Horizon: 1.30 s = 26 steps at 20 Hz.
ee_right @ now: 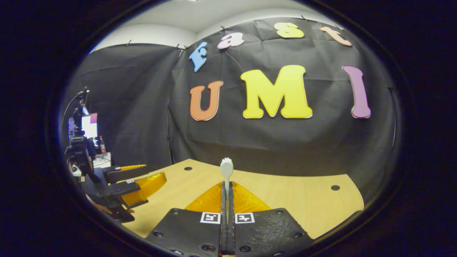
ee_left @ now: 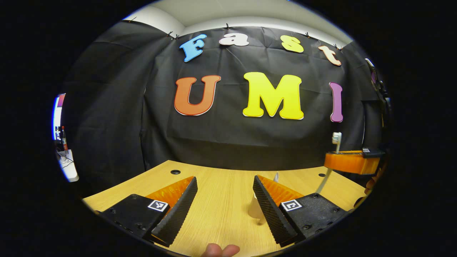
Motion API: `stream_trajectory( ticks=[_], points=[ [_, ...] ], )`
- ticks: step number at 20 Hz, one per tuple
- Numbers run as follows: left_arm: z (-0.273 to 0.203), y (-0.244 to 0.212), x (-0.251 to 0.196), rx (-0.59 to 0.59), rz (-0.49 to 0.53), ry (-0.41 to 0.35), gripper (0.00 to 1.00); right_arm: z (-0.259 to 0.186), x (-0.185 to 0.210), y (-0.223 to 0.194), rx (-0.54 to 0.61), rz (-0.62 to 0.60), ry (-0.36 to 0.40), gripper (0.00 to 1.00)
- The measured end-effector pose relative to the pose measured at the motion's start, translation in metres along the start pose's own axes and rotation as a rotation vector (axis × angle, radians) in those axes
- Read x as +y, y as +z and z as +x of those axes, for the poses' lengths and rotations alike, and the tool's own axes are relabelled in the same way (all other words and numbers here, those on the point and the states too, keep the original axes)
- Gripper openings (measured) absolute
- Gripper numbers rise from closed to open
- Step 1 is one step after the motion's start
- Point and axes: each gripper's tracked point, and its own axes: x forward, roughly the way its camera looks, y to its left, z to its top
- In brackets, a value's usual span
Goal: Put the toothbrush and toothpaste on the desktop into the cup, then pick up the cup and place it on the coaster on the desktop.
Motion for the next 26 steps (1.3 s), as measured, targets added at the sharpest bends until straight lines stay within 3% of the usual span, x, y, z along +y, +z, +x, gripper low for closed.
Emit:
stream_trajectory(
  ticks=[6,13,14,15,18,19,23,25,26],
  points=[
    [-0.014,-0.004,0.020,0.001,0.014,0.013,0.99,0.062,0.031,0.015,-0.056,-0.003,0.039,0.00],
    [-0.018,-0.007,0.038,0.004,0.039,0.032,0.99,0.104,0.020,-0.007,-0.019,0.006,-0.011,0.02],
    [-0.019,-0.007,0.038,0.006,0.040,0.033,0.98,0.106,0.018,-0.007,-0.022,0.007,-0.016,0.00],
    [-0.018,-0.008,0.038,0.010,0.041,0.034,0.90,0.107,0.017,-0.006,-0.027,0.011,-0.020,0.00],
    [-0.019,-0.006,0.036,0.008,0.041,0.029,0.99,0.107,0.016,-0.004,-0.031,0.011,-0.024,0.00],
    [-0.019,-0.005,0.034,0.007,0.041,0.028,0.99,0.110,0.016,-0.006,-0.026,0.003,-0.018,0.06],
    [-0.020,-0.005,0.033,0.014,0.044,0.033,0.99,0.101,0.016,-0.012,0.004,-0.016,-0.012,0.63],
    [-0.021,-0.004,0.030,0.015,0.043,0.031,0.99,0.092,0.014,-0.007,-0.004,0.000,-0.011,0.79],
    [-0.022,-0.004,0.028,0.014,0.044,0.029,0.99,0.088,0.012,-0.004,-0.011,0.003,-0.014,0.82]
  ],
)
